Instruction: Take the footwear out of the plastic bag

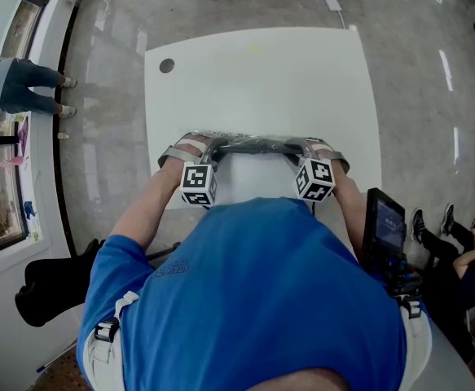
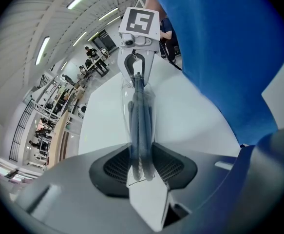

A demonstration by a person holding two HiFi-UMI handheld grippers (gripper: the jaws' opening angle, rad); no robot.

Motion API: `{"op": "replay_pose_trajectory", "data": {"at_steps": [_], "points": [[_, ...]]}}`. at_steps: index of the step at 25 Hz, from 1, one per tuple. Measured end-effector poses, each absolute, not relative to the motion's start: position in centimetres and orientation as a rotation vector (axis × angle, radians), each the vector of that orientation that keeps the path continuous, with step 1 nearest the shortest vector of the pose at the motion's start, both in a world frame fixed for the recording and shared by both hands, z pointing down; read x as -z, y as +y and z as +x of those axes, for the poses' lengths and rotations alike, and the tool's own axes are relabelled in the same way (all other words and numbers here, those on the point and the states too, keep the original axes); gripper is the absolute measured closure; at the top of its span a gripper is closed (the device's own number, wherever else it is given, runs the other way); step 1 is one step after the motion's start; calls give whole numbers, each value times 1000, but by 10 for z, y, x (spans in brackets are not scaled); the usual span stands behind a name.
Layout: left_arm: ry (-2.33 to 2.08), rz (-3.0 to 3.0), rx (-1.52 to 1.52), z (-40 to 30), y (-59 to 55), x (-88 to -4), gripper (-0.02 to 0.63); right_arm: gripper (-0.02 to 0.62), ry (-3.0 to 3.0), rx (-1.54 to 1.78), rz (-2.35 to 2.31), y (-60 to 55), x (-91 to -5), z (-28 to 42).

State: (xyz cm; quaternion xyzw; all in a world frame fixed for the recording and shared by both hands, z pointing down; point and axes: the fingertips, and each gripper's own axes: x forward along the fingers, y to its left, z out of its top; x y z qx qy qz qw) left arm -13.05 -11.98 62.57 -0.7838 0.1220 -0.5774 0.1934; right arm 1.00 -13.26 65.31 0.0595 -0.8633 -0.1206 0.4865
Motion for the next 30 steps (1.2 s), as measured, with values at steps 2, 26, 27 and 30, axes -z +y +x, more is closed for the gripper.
{"op": "replay_pose_trajectory", "data": {"at_steps": [2,26,27,30], "points": [[343,-2206,1624,-134,-121,-624,466,506,-2093,267,151,-135,-653,18],[358,-2236,1635,-119,-125,-623,494,476,-2012,356,129,-139,-653,7],[354,-2236,1636,-117,-124,-623,494,476,-2001,370,123,-139,-654,5],[340,-2247,1640,-116,-122,-621,494,489,-1984,380,125,-140,-655,3]]}}
